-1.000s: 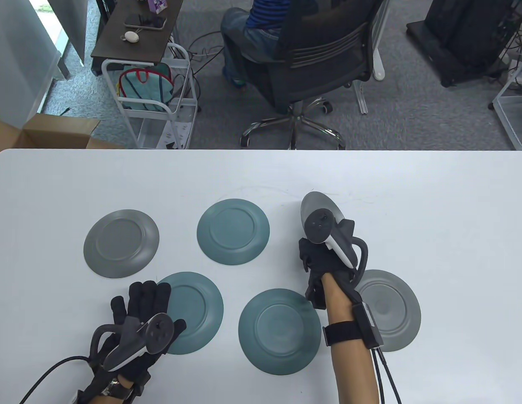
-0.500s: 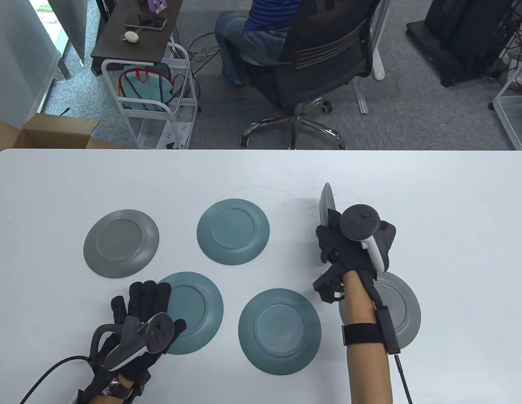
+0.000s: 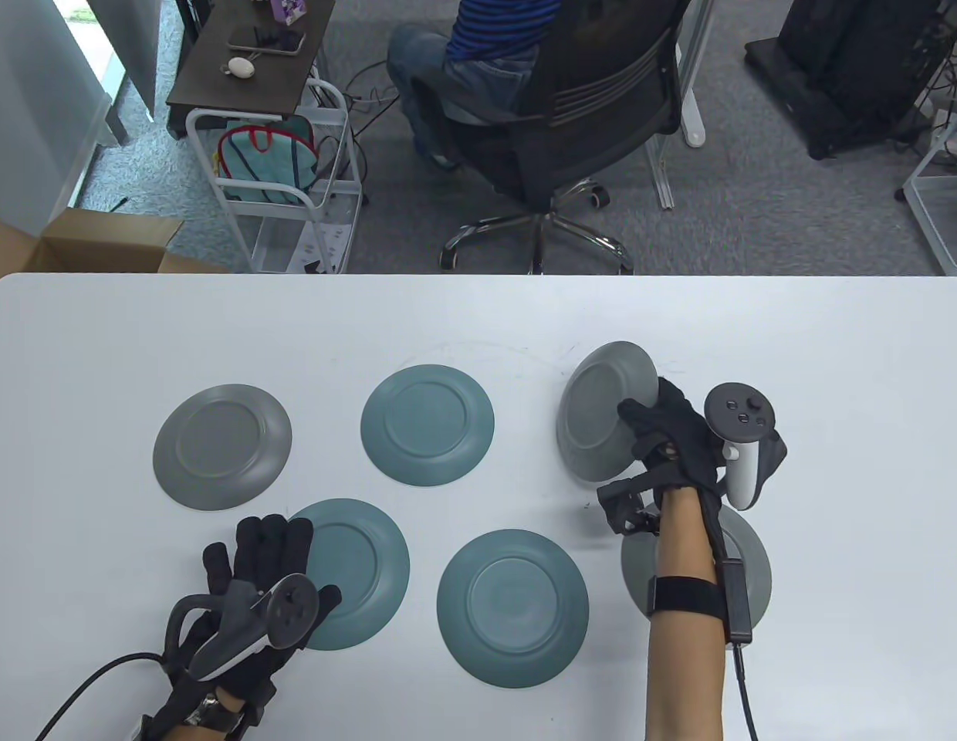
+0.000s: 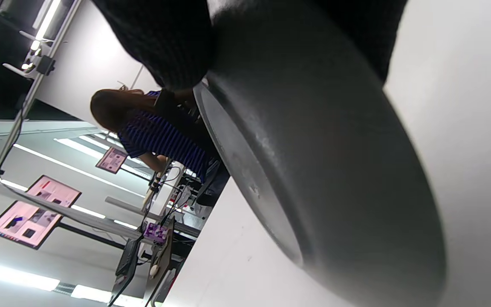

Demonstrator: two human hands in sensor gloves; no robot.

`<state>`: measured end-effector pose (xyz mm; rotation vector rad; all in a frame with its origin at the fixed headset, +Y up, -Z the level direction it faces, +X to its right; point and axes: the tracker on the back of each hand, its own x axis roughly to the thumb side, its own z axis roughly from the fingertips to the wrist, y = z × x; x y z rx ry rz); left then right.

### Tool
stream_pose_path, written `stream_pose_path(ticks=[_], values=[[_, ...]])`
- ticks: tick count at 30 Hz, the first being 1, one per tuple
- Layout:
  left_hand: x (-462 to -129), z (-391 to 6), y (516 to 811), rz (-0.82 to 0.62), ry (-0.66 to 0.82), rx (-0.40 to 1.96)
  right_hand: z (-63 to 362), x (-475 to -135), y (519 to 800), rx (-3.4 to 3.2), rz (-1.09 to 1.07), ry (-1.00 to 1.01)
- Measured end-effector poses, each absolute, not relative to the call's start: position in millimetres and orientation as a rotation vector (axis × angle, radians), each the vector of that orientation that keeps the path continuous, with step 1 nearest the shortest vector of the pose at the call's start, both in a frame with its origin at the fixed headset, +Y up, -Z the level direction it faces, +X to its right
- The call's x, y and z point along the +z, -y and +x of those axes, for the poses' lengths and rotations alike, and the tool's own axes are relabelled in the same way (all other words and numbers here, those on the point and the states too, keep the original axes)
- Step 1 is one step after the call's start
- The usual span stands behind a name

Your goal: Flip plate to back facing up

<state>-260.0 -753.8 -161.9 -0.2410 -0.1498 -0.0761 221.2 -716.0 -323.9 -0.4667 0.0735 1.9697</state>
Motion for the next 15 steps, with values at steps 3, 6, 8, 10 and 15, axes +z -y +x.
stream_pose_path(ticks=[3,6,8,10,15], values=[[-162,-260,754,-0.239,0.148,-0.074,230,-326,728,1.954,-0.517,-0.099],[-162,-261,754,-0.242,0.147,-0.076,239,-327,738,1.943,-0.565,-0.138],[-163,-261,755,-0.245,0.146,-0.076,243,-328,743,1.942,-0.593,-0.173],[-163,-261,756,-0.252,0.144,-0.076,245,-329,746,1.947,-0.612,-0.185],[-164,-262,756,-0.252,0.139,-0.08,250,-332,753,1.965,-0.707,-0.235]])
